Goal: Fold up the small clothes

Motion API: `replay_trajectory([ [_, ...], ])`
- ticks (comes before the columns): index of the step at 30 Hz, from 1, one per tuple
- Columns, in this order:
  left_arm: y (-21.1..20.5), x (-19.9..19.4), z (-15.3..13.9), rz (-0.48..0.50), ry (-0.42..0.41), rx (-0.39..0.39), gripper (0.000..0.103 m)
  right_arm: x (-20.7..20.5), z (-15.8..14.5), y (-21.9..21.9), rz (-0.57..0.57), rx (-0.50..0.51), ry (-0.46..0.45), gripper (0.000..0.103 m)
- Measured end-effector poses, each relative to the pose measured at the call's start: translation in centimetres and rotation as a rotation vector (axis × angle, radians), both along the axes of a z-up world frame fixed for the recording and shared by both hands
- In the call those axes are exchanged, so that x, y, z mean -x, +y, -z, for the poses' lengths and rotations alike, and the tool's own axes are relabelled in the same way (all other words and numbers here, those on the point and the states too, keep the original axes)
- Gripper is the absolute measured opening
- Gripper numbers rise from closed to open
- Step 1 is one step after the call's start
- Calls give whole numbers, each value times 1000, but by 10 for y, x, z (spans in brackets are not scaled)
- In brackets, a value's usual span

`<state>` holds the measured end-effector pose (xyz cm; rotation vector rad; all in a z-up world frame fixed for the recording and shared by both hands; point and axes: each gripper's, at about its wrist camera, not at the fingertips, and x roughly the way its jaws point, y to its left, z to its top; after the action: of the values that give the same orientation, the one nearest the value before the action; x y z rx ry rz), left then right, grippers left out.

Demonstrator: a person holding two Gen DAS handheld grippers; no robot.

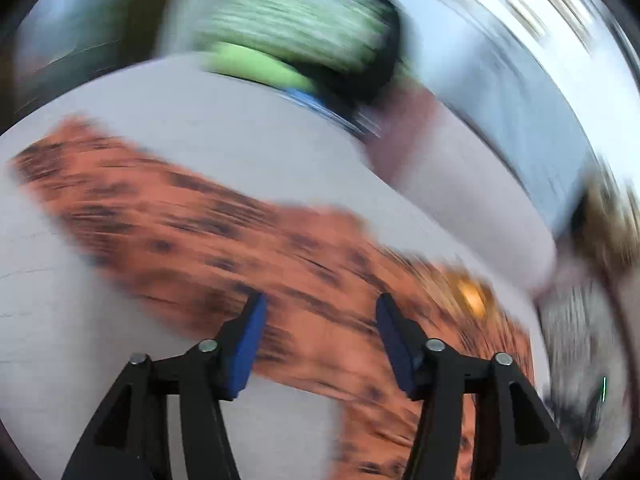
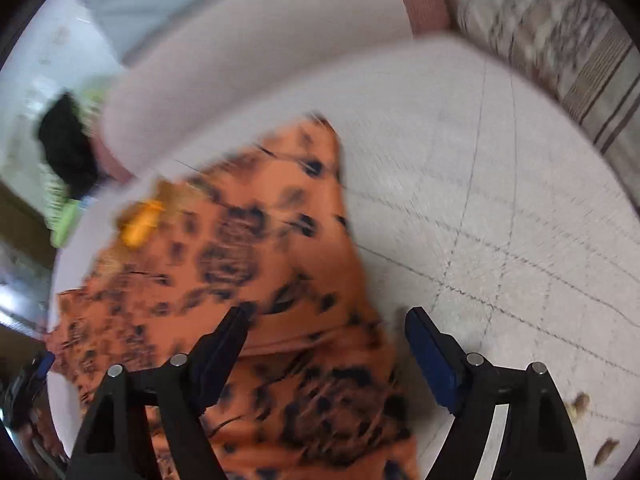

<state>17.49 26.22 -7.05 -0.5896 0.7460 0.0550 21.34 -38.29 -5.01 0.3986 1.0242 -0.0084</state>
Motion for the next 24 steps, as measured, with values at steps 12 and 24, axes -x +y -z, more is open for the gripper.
replay_trajectory([
  [12, 220, 10, 68, -467, 43, 496, 59, 95, 7, 68, -96, -56, 23, 85],
  [24, 174, -37, 13, -422, 148, -3, 4, 114, 6, 67, -78, -71, -6, 85],
])
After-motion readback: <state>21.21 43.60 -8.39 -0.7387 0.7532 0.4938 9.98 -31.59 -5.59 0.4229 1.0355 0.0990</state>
